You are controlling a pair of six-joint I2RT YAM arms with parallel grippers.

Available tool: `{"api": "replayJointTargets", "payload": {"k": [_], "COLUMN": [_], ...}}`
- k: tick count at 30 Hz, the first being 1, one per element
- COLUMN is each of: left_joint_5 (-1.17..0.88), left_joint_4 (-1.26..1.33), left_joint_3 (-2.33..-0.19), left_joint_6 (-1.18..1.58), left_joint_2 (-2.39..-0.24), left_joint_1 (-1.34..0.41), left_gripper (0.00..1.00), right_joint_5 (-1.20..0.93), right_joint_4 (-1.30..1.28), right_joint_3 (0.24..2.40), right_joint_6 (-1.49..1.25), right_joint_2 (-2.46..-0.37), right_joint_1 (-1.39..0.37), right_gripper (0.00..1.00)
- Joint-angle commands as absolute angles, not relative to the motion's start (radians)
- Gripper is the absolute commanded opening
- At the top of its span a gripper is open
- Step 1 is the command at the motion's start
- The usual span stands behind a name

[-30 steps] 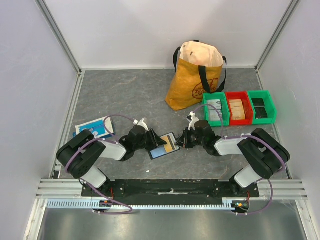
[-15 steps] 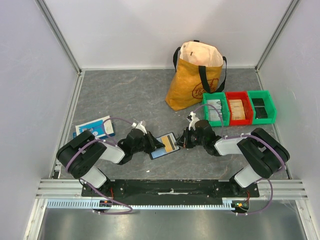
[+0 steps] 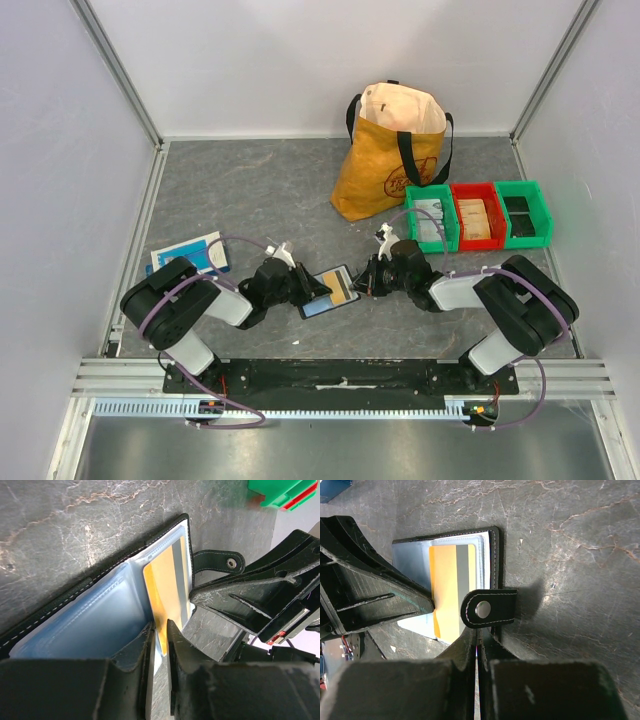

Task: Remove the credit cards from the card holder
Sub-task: Remove the credit card from the card holder.

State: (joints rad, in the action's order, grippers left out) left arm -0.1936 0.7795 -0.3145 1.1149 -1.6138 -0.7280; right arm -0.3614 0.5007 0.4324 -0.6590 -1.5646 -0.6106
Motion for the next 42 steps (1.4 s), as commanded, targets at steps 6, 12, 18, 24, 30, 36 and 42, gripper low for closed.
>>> {"api": "replayJointTargets", "payload": {"k": [6, 12, 18, 24, 30, 36, 42], "left_joint_5": [-0.180, -0.152, -0.140, -0.160, -0.141, -0.127, -0.107], "left_joint_4": [0.888, 0.780, 0.712, 0.752, 0.736, 0.733, 0.768], "left_joint_3": [-0.278, -0.258, -0.250, -0.265, -0.285, -0.295, -0.276], "left_joint_6": [1.160, 1.155, 1.147, 1.169, 1.173, 1.193, 1.212], "left_joint_2": [-1.620, -1.531, -1.493, -1.532, -1.555, -1.585, -1.585], "left_joint_1": [-0.739, -0.739, -0.738, -0.738, -0.738, -0.739, -0.739], "left_gripper": [0.02, 0.02, 0.05, 0.38, 0.46, 0.45, 0.23], "right_joint_5": [-0.357, -0.357, -0.364, -0.374, -0.377, -0.380, -0.383], "right_joint_4": [0.453, 0.449, 0.453, 0.456, 0.459, 0.459, 0.460], "right_joint_3": [0.407, 0.402, 0.400, 0.399, 0.400, 0.399, 0.400], "right_joint_6": [-0.652, -0.653, -0.652, -0.650, -0.650, -0.650, -0.650], "right_joint_2": [-1.592, -1.591, -1.589, -1.591, -1.592, -1.589, -1.595], "right_joint_1": [-0.604, -0.594, -0.591, -0.591, -0.589, -0.589, -0.589], "right_gripper": [0.00, 0.00, 0.00, 0.00, 0.00, 0.00, 0.00]}}
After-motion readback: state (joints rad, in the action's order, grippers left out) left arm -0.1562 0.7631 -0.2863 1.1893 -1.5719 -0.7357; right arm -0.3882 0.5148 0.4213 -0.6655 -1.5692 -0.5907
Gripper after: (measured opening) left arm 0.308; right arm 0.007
